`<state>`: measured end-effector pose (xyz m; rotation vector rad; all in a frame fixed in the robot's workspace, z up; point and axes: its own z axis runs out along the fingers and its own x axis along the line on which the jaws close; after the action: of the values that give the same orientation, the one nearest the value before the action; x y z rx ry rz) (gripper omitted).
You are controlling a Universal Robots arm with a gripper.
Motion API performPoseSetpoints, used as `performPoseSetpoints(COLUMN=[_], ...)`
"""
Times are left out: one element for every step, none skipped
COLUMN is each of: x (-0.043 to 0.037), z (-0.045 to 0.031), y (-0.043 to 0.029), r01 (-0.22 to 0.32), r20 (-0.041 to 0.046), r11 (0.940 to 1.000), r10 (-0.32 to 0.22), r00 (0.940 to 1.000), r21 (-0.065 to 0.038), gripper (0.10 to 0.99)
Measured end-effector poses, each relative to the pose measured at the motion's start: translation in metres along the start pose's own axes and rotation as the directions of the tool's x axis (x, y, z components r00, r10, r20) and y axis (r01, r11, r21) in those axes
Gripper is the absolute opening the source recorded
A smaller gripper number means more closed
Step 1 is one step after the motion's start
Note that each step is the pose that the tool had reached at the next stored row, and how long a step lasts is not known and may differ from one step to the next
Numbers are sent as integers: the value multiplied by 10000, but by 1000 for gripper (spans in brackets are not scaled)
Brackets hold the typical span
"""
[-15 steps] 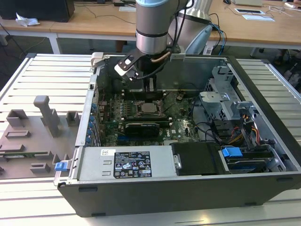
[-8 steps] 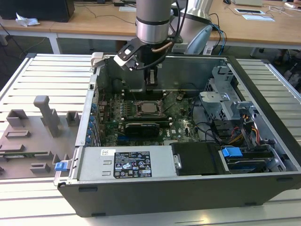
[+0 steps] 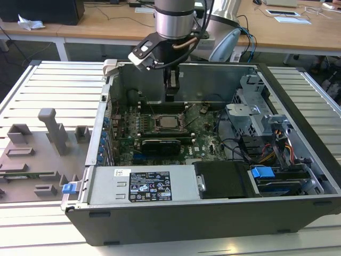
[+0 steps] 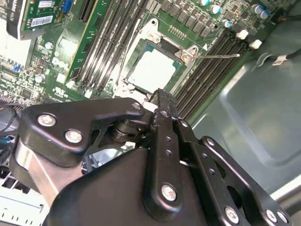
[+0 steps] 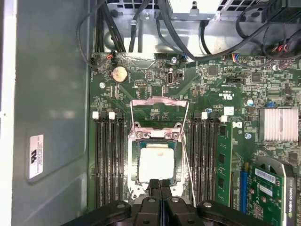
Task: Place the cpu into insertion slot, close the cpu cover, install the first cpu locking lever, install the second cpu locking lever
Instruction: 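Place the cpu into insertion slot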
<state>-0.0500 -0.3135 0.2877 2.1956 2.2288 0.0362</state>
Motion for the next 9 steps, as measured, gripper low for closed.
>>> performPoseSetpoints(x=[0, 1, 2, 2, 2, 2, 2, 2, 2], z=[-10, -34, -51, -61, -75, -84, -98, -109, -133], y=[0, 1, 2, 2, 2, 2, 3, 3, 3], r01=[0, 0, 1, 1, 1, 0, 0, 0, 0], r20=[0, 0, 0, 0, 1, 1, 0, 1, 1], r11=[10000, 10000, 10000, 10000, 10000, 10000, 10000, 10000, 10000], r10=[0, 0, -1, -1, -1, 0, 0, 0, 0], r00=[10000, 10000, 10000, 10000, 10000, 10000, 10000, 10000, 10000], r21=[0, 0, 0, 0, 0, 0, 0, 0, 0], gripper=[106, 106, 106, 106, 106, 106, 106, 106, 106])
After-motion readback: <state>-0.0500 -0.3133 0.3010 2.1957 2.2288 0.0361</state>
